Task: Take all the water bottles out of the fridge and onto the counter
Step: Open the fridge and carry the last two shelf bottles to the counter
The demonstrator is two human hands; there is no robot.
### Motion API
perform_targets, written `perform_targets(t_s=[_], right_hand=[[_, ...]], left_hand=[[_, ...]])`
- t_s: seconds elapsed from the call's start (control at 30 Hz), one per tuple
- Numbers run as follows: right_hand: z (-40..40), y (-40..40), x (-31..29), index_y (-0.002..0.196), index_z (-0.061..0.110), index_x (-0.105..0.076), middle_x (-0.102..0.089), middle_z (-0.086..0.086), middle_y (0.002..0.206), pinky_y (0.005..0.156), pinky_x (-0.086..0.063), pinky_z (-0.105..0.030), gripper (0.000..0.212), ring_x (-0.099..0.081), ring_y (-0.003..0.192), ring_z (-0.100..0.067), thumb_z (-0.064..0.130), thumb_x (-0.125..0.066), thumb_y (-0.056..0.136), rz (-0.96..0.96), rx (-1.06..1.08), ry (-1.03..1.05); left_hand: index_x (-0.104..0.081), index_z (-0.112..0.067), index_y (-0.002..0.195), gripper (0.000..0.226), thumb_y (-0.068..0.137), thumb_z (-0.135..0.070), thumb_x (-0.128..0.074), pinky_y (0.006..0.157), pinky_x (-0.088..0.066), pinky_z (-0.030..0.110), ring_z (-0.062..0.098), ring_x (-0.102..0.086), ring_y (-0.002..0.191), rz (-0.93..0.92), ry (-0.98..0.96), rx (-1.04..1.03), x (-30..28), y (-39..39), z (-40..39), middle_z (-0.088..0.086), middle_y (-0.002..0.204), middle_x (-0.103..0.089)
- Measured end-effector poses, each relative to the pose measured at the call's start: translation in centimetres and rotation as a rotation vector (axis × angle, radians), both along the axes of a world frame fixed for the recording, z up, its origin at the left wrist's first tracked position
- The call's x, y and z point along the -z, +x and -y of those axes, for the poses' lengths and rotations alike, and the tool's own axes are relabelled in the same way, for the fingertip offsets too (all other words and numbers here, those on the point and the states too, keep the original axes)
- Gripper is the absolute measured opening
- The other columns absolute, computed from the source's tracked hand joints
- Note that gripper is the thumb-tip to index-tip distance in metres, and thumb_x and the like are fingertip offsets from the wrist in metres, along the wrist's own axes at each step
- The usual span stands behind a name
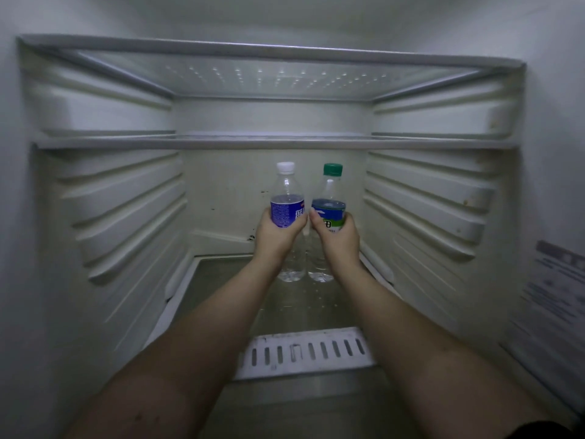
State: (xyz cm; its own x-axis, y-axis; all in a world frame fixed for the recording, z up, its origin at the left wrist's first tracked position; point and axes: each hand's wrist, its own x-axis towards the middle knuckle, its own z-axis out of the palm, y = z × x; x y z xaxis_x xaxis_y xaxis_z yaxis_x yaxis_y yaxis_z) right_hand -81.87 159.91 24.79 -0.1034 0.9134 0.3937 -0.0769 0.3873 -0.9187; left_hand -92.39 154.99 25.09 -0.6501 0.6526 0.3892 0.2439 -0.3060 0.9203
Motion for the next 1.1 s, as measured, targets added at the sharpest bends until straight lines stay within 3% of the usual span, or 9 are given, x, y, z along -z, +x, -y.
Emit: perform_targets(t_s=[0.1,0.4,0.6,0.77,0.9,1.1], right_hand=[[1.3,0.6,-0.1,0.117,0.013,-0.057,-0.067,0.0,0.103,0.06,-0.042,-0.012,0.053,-0.063,0.086,-0.006,0.045,-0.076,0.078,-0.007,0.016,0.012],[6.0,2.4,-0.4,0.114,0.016,-0.057,-0.068,0.003,0.099,0.062,-0.047,-0.016,0.052,-0.066,0.086,-0.008,0.048,-0.076,0.077,-0.013,-0.006,0.015],[9.3,3.7,-0.3,0.115,0.017,-0.056,-0.068,0.004,0.1,0.065,-0.051,-0.016,0.054,-0.067,0.087,-0.008,0.049,-0.075,0.077,-0.029,-0.037,0.007],[12.0,4.8,-0.3,0.105,0.02,-0.058,-0.069,0.007,0.093,0.063,-0.051,-0.013,0.041,-0.067,0.08,-0.002,0.045,-0.077,0.078,-0.106,-0.097,0.052],[13.7,5.8,0.2,0.112,0.014,-0.058,-0.07,0.003,0.098,0.065,-0.052,-0.014,0.046,-0.068,0.084,-0.004,0.042,-0.076,0.08,-0.126,-0.154,0.053],[16.6,7.7,-0.5,0.107,0.02,-0.058,-0.066,0.011,0.093,0.065,-0.047,-0.018,0.045,-0.064,0.083,-0.003,0.049,-0.075,0.077,-0.065,-0.116,0.028]], left_hand=[[-0.059,-0.014,0.116,0.05,0.075,-0.032,-0.082,0.076,-0.053,0.029,0.019,-0.065,0.094,0.031,0.038,-0.023,-0.1,0.6,1.3,0.002,0.103,-0.068],[-0.058,-0.02,0.119,0.061,0.069,-0.045,-0.084,0.086,-0.058,0.042,0.017,-0.068,0.096,0.034,0.019,0.03,-0.4,3.2,6.6,-0.001,0.106,-0.07],[-0.056,-0.017,0.123,0.06,0.074,-0.041,-0.082,0.084,-0.058,0.036,0.016,-0.066,0.097,0.016,-0.01,-0.014,-0.7,5.2,10.5,-0.001,0.108,-0.067],[-0.058,-0.015,0.119,0.049,0.08,-0.036,-0.078,0.064,-0.052,0.016,0.011,-0.068,0.092,-0.024,0.019,0.009,-1.0,6.7,14.2,-0.001,0.102,-0.07],[-0.06,-0.02,0.114,0.043,0.08,-0.039,-0.078,0.073,-0.054,0.028,0.016,-0.067,0.095,-0.024,-0.021,0.029,-0.9,7.5,16.5,-0.002,0.101,-0.07],[-0.058,-0.026,0.112,0.035,0.084,-0.039,-0.074,0.068,-0.048,0.023,0.01,-0.065,0.092,-0.057,-0.056,0.062,-1.2,9.3,20.3,-0.003,0.102,-0.069]])
